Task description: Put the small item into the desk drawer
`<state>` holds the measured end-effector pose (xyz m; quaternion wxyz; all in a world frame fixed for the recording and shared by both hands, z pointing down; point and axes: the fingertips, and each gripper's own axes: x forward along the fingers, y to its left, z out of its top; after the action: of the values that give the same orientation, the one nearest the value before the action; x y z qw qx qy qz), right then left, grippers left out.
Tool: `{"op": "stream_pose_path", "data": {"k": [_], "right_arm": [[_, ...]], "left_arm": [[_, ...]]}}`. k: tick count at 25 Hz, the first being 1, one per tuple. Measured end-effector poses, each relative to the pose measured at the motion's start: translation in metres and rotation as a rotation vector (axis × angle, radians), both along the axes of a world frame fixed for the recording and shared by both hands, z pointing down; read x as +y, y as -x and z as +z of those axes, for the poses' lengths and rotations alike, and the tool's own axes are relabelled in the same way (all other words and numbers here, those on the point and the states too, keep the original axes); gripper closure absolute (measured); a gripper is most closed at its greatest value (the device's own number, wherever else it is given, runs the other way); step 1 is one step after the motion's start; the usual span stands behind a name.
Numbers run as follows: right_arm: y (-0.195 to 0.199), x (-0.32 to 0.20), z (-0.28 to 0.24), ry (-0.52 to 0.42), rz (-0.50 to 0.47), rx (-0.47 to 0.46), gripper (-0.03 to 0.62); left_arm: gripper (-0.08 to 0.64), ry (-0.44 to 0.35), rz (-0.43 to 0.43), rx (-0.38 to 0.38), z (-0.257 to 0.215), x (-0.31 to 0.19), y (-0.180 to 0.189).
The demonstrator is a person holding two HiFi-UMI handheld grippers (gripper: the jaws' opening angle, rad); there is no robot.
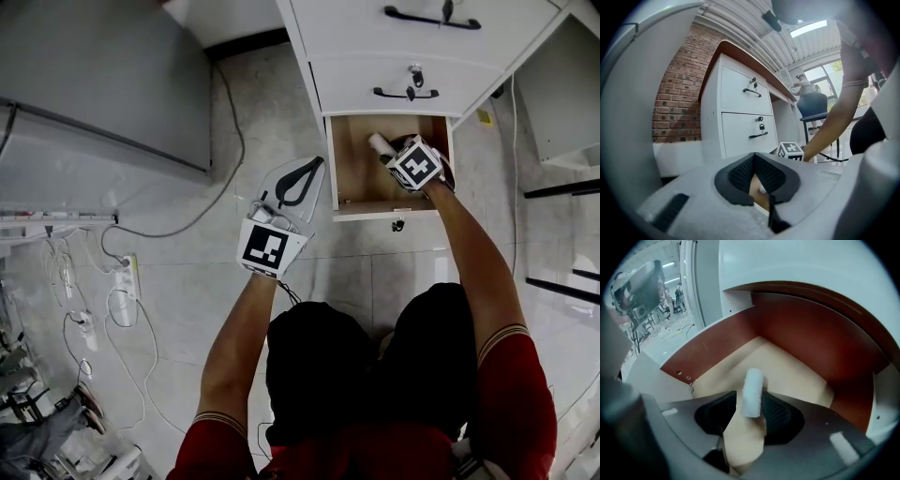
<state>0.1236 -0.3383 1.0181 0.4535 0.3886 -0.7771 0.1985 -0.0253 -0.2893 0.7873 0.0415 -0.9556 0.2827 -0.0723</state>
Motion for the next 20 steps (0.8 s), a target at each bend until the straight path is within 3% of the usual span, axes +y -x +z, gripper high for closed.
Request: {"op": "stream_pose_path", "data": {"k": [11,20], "right_arm": [[0.004,0.014,-0.081,-0.147,-0.044,-0.074,0.409],[0.021,0.046,-0.185,-0.386,-0.053,-0.257,0.503]], "left_arm": [[0.554,-0.009,0.039,-0.009,-0.016,0.003,-0.020],[0.554,-0.014,0.045,0.022,-0.037,0.009,-0.026]]}}
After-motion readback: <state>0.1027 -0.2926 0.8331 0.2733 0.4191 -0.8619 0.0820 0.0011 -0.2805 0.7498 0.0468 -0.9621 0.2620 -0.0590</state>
